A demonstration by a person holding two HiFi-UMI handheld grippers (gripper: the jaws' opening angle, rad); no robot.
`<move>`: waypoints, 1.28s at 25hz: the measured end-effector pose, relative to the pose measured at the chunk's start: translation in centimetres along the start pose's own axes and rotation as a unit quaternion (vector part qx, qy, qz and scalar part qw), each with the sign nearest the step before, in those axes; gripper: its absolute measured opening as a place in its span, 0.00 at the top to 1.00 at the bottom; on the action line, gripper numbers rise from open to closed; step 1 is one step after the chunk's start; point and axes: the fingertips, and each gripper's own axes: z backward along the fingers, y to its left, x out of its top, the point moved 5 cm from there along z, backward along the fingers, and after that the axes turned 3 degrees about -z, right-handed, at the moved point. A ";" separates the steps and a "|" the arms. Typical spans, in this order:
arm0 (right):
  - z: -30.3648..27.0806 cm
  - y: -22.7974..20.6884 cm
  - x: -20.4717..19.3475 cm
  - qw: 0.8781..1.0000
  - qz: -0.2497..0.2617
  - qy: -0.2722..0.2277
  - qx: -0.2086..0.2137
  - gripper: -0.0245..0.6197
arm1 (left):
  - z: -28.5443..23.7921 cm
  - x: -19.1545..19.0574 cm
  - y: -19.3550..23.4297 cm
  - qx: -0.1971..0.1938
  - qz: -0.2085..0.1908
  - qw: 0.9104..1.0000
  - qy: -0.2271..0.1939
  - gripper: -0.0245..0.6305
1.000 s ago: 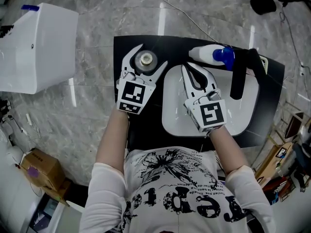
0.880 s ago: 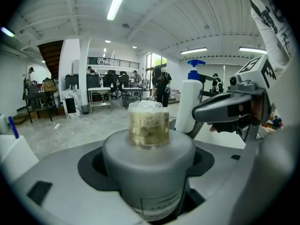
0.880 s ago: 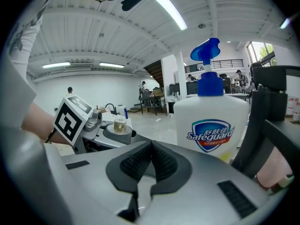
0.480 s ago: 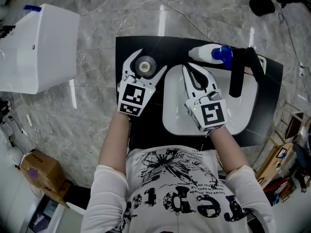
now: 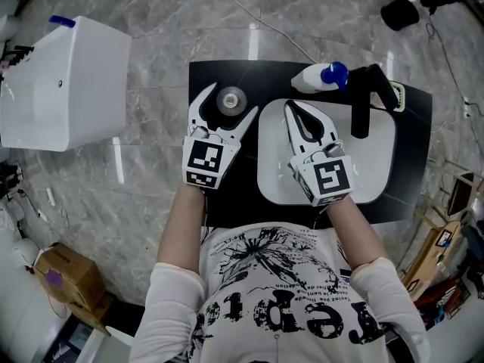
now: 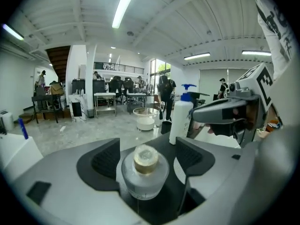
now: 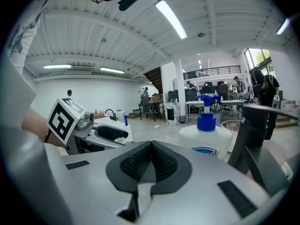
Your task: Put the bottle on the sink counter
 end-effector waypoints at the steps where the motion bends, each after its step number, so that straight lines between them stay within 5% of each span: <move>1: 0.4 0.4 0.5 1.000 0.003 -0.004 -0.002 0.94 | 0.9 0.9 -0.2 -0.003 -0.003 1.000 -0.013 0.41; 6: 3.2 3.2 2.4 1.000 0.014 -0.020 0.001 0.94 | 6.2 4.9 -1.6 -0.033 -0.010 0.997 -0.075 0.43; 9: 5.2 5.2 3.7 0.999 0.018 -0.027 -0.003 0.94 | 10.2 6.7 -2.1 -0.026 -0.017 0.994 -0.102 0.64; 17: 10.5 9.8 7.5 0.997 0.022 -0.065 -0.030 0.94 | 19.2 9.8 -3.8 -0.044 -0.043 0.987 -0.150 0.88; 32: 16.0 15.1 11.1 0.993 0.045 -0.109 -0.032 0.94 | 27.1 13.0 -5.9 -0.037 -0.067 0.977 -0.200 0.94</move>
